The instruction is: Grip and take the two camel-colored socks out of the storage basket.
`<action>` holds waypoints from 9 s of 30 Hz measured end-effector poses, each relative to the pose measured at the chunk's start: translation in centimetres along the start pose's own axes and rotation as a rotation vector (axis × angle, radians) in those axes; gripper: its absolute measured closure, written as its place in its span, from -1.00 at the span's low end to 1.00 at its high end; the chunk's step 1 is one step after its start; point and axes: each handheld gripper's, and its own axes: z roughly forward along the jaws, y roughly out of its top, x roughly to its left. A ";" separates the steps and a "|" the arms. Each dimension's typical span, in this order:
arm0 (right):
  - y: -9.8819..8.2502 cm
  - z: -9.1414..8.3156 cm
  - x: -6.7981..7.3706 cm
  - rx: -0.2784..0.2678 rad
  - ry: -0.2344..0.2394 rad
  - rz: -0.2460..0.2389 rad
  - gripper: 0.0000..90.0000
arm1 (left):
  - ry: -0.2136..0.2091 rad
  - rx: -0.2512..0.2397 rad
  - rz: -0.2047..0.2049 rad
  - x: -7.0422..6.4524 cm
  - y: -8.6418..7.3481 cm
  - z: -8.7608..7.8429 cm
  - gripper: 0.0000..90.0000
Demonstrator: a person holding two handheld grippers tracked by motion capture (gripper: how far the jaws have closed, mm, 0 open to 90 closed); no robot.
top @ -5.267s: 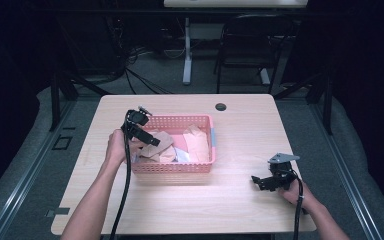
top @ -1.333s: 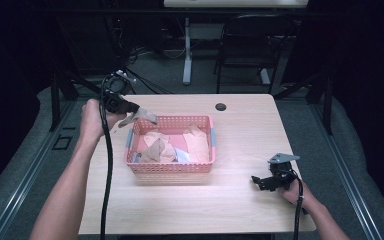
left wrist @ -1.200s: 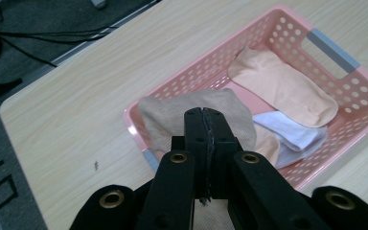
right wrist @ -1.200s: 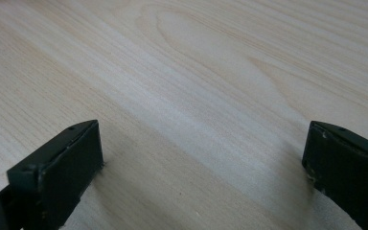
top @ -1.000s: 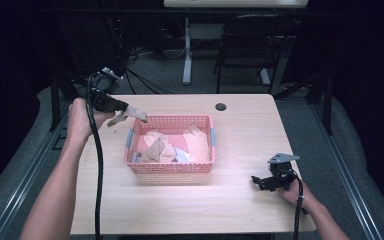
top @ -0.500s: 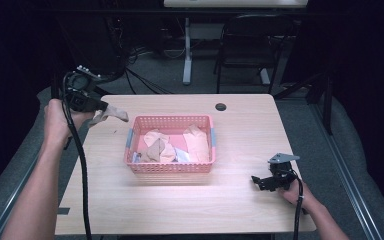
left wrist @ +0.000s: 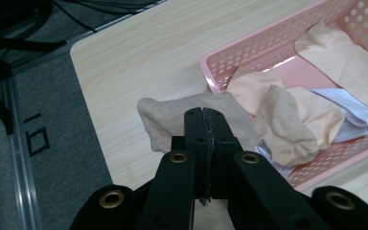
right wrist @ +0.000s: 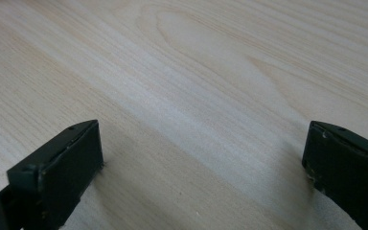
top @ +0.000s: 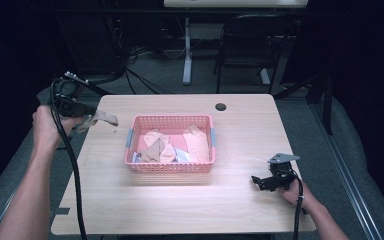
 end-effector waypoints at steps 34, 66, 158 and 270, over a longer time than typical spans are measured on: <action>0.0 0.0 0.0 0.000 0.000 0.001 -1.00 | -0.076 0.183 -0.131 2.1 -8.9 11.0 0.99; 0.0 0.0 0.0 -0.001 -0.001 0.002 -1.00 | -0.136 0.082 -0.216 2.0 -10.1 8.8 -0.69; 0.0 0.0 0.0 0.002 0.001 0.000 -1.00 | -0.236 0.256 0.037 -10.9 -2.6 19.4 0.86; 0.1 0.1 0.0 0.001 0.007 -0.004 -1.00 | -0.085 0.211 -0.223 1.3 -13.5 12.0 -0.12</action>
